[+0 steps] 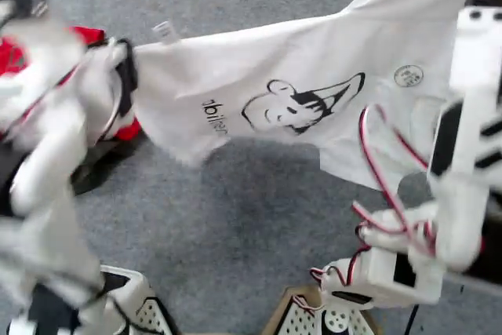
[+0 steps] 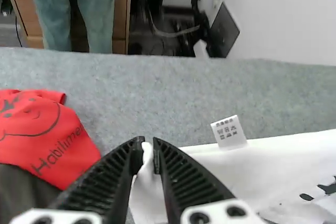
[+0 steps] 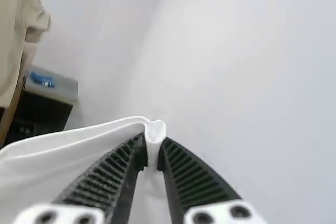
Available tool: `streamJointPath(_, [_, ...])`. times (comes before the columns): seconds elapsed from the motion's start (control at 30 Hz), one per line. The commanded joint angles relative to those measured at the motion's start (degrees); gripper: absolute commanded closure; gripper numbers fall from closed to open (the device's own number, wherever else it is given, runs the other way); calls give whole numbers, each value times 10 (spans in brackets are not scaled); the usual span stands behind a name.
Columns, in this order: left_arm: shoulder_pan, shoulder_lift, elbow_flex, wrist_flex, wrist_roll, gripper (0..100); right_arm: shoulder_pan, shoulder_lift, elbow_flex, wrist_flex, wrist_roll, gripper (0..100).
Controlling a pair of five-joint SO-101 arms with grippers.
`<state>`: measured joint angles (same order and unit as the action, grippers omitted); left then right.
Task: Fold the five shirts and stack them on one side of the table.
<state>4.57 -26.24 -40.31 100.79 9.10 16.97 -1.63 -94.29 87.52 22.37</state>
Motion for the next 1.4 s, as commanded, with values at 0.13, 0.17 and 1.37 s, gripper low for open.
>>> streamJointPath(0.13, [-7,-182,116,3,-3,972,-6,-76,-7,-33,3,985])
streamJointPath(0.17, [-7,-200,131,3,-3,972,-6,-86,-7,-33,3,985])
streamJointPath(1.37, [-75,-224,890,-912,-28,971,-53,-3,712,-422,140,985])
